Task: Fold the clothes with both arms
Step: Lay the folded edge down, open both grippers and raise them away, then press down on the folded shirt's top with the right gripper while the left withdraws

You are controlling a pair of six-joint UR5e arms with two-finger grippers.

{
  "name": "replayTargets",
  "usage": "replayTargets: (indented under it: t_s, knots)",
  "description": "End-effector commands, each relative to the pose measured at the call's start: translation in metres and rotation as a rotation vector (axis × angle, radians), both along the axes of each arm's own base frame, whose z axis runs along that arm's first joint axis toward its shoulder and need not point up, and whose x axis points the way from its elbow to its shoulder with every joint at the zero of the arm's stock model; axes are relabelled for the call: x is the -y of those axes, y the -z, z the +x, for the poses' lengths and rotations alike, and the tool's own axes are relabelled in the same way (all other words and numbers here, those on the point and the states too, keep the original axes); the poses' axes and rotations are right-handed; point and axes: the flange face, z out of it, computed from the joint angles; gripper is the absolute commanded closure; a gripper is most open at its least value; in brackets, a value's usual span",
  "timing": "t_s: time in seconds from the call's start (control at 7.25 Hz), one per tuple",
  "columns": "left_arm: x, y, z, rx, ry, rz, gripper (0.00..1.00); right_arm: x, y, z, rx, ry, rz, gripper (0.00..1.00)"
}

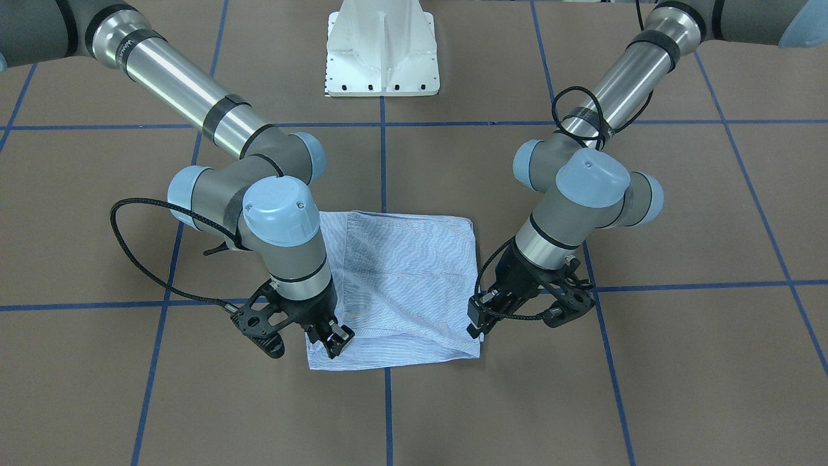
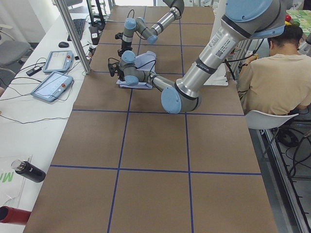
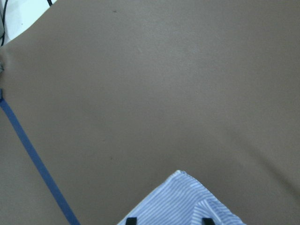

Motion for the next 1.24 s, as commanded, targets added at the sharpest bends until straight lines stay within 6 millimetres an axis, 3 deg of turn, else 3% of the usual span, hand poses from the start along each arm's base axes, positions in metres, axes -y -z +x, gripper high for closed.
replayTargets:
  t_s: [0.0, 0.14, 0.28, 0.41, 0.55, 0.69, 1.1]
  knots:
    - [0.020, 0.004, -0.032, -0.013, 0.042, 0.028, 0.30, 0.039, 0.011, 0.050, 0.036, 0.019, 0.002, 0.00]
    - [0.024, 0.007, -0.044, -0.012, 0.048, 0.051, 0.31, 0.037, 0.005, 0.056, 0.047, 0.026, -0.007, 0.00]
    - [0.026, 0.010, -0.062, -0.008, 0.056, 0.086, 0.31, 0.008, 0.005, 0.050, 0.072, 0.048, 0.015, 0.00]
    - [0.024, 0.000, -0.086, 0.002, 0.036, 0.111, 0.31, -0.020, 0.010, 0.042, 0.105, 0.052, 0.006, 0.30]
    - [0.023, -0.011, -0.114, 0.022, -0.003, 0.157, 0.31, -0.047, 0.008, 0.034, 0.138, 0.037, -0.020, 0.99]
    - [0.026, -0.019, -0.133, 0.036, 0.005, 0.172, 0.31, -0.068, 0.017, 0.028, 0.157, 0.059, 0.000, 1.00]
    - [0.031, -0.045, -0.159, 0.074, -0.001, 0.186, 0.31, -0.140, 0.024, -0.034, 0.148, 0.126, 0.051, 1.00]
